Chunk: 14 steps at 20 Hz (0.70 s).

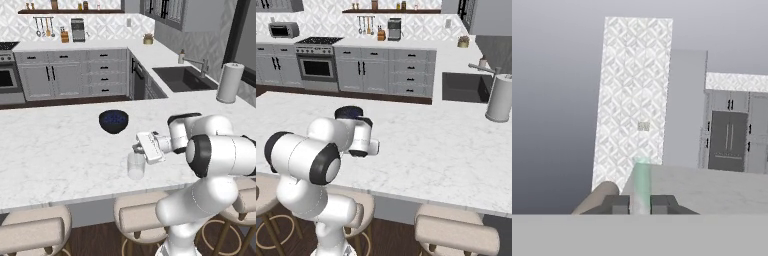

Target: Take a straw from the drawer in front and place it inside the glass cup on the dining counter.

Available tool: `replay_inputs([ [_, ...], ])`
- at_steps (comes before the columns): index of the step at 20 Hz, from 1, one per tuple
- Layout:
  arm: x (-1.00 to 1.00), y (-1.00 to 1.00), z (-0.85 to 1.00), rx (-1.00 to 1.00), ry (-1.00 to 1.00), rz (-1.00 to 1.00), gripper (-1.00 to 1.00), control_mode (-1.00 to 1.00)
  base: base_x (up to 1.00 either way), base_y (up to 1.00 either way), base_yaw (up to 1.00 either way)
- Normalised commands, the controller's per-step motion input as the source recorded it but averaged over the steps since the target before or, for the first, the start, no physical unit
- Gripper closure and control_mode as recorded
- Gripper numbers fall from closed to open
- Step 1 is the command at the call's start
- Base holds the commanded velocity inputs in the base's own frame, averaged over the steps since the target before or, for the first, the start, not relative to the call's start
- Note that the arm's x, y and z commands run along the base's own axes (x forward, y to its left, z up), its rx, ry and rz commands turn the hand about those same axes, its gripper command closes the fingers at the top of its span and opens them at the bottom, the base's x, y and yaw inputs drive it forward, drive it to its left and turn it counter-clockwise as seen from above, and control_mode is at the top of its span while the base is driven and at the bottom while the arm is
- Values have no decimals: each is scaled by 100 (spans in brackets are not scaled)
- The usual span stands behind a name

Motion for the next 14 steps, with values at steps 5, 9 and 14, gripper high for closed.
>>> replay_inputs([
  [5, -2, 0, -10, 0, 6, 1, 100, -100, 0, 0, 0],
  [9, 0, 0, -9, 0, 7, 1, 100, -100, 0, 0, 0],
  [14, 0, 0, -8, 0, 8, 3, 100, -100, 0, 0, 0],
])
